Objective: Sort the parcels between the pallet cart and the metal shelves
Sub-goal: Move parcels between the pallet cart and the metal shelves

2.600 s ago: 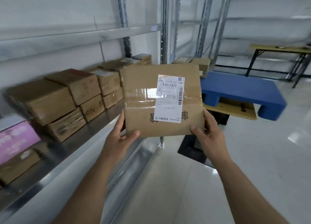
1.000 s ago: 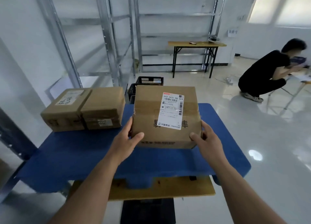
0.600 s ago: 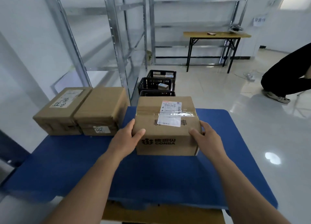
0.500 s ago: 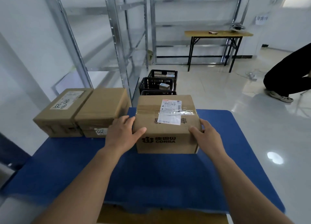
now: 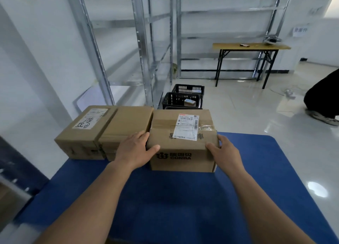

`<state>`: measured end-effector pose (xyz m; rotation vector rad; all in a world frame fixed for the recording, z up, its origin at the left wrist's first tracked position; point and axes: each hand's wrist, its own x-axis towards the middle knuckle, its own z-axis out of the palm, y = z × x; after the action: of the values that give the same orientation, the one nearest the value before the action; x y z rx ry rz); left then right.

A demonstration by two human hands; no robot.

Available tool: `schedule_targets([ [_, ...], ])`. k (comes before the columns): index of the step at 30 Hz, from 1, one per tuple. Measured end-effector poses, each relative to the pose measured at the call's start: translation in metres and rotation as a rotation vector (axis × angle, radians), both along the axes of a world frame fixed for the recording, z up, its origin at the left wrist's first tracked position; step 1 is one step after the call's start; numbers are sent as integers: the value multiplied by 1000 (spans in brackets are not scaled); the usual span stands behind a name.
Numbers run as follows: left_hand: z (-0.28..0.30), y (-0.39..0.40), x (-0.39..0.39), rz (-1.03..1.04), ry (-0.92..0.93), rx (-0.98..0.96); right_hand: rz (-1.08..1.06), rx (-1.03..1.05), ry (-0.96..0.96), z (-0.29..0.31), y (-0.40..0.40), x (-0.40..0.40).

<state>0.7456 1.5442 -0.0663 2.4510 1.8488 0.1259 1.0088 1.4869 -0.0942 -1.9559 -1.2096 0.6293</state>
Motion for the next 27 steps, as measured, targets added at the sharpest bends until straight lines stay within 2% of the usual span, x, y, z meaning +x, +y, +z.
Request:
schedule_targets([
  [19, 10, 3, -2, -3, -51, -6, 35, -79, -39, 14, 3, -12],
  [23, 13, -8, -3, 1, -91, 13, 47, -50, -154, 23, -1, -19],
  [27, 14, -31, -8, 33, -175, 78, 66, 96, -372, 34, -12, -39],
])
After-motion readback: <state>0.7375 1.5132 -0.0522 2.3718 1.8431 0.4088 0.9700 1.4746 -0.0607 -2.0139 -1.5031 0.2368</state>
